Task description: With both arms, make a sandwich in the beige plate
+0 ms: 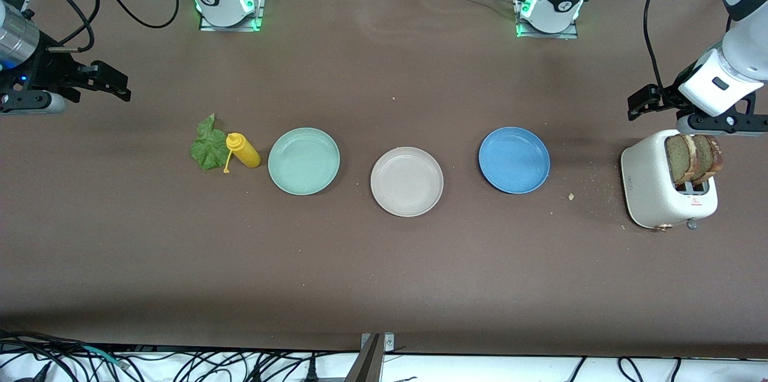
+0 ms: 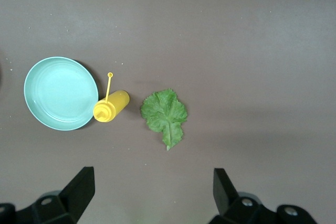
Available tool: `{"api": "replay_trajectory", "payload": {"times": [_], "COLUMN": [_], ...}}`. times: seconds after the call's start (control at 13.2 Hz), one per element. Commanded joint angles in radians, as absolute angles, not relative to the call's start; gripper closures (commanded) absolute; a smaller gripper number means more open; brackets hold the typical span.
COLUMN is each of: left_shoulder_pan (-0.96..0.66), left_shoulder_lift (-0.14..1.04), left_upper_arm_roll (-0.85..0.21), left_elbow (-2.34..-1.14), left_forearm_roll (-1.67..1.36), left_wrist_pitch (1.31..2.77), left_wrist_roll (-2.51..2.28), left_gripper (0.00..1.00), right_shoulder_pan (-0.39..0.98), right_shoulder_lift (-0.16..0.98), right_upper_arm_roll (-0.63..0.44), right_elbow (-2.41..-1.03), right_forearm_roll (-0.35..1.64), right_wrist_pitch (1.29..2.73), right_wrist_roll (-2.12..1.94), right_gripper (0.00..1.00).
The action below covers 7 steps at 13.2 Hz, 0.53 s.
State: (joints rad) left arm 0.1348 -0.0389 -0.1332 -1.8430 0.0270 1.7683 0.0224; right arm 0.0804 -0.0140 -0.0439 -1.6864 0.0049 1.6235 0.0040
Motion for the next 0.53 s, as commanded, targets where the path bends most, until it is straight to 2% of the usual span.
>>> {"api": "replay_trajectory", "payload": {"times": [0.0, 0.46], "left_shoulder_pan": [0.14, 0.138], "left_shoulder_lift": [-0.038, 0.009], "left_upper_arm_roll": [-0.133, -0.133], "left_elbow": [-1.795, -1.663], "left_forearm_roll": [-0.003, 0.011], "left_wrist_pitch": [1.753, 1.592], "left_wrist_roll": [0.034, 0.035], "left_gripper": [0.0, 0.0], "right_shoulder_pan": [0.083, 0.083], "right_shoulder_lift": [-0.017, -0.017], "right_upper_arm_roll": [-0.046, -0.046], "right_elbow": [-1.675, -1.677], "right_forearm_roll": [-0.006, -0.006], "right_wrist_pitch": [1.615, 1.614], "right_wrist_roll": [0.002, 0.002], "right_gripper": [0.0, 0.0]}}
